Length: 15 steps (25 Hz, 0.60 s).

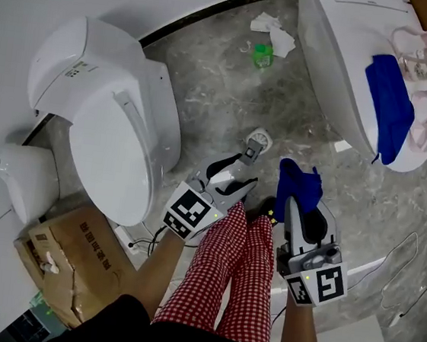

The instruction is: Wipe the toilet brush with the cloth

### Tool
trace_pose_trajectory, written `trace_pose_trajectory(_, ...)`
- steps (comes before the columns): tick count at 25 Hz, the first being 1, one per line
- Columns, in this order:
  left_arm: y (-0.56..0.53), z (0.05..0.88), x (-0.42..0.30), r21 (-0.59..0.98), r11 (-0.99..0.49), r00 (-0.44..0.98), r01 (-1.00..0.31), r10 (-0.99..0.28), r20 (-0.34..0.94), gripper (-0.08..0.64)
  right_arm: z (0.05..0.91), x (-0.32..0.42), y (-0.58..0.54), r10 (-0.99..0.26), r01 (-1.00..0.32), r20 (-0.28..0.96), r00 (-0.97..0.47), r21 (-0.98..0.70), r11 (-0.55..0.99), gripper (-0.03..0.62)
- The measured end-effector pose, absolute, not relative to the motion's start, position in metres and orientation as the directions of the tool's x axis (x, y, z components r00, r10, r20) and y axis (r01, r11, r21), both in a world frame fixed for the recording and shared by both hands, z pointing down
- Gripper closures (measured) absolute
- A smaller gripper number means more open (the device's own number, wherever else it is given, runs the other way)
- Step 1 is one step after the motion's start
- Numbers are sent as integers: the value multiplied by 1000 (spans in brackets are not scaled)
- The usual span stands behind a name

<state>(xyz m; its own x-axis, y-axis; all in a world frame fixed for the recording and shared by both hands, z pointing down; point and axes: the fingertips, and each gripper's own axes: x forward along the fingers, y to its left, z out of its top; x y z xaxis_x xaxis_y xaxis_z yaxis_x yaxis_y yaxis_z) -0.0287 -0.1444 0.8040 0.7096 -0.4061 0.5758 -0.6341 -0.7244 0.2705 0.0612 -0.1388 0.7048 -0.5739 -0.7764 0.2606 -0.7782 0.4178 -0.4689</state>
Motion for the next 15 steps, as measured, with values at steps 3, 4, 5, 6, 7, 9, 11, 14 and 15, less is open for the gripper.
trace_pose_trajectory(3, -145, 812, -28, 274, -718, 705, -640, -407, 581, 328, 712, 61, -140, -772, -777, 268, -576, -473, 416, 523)
trace_pose_trajectory(4, -146, 814, -27, 275, -717, 705, -640, -407, 580, 328, 714, 62, -140, -772, -777, 269, -576, -474, 415, 523)
trace_pose_trajectory(5, -147, 817, -26, 276, -716, 704, -641, -406, 582, 328, 716, 62, -141, -772, -777, 271, -575, -475, 413, 523)
trace_pose_trajectory(6, -147, 820, -26, 277, -714, 702, -643, -405, 586, 328, 718, 63, -142, -772, -778, 272, -574, -476, 411, 523)
trace_pose_trajectory(7, -148, 824, -26, 278, -711, 699, -646, -404, 590, 328, 719, 63, -142, -773, -778, 272, -574, -477, 409, 523)
trace_pose_trajectory(9, -148, 830, -26, 281, -706, 694, -650, -401, 598, 328, 721, 64, -143, -772, -778, 274, -574, -477, 409, 523)
trace_pose_trajectory(11, -148, 838, -26, 286, -699, 688, -655, -396, 608, 328, 721, 66, -145, -770, -778, 275, -575, -473, 413, 523)
trace_pose_trajectory(14, -150, 849, -24, 298, -688, 683, -662, -390, 617, 328, 720, 68, -147, -769, -777, 273, -579, -469, 419, 523)
trace_pose_trajectory(15, -151, 854, -23, 300, -685, 681, -664, -388, 621, 328, 720, 69, -147, -767, -776, 273, -580, -470, 420, 523)
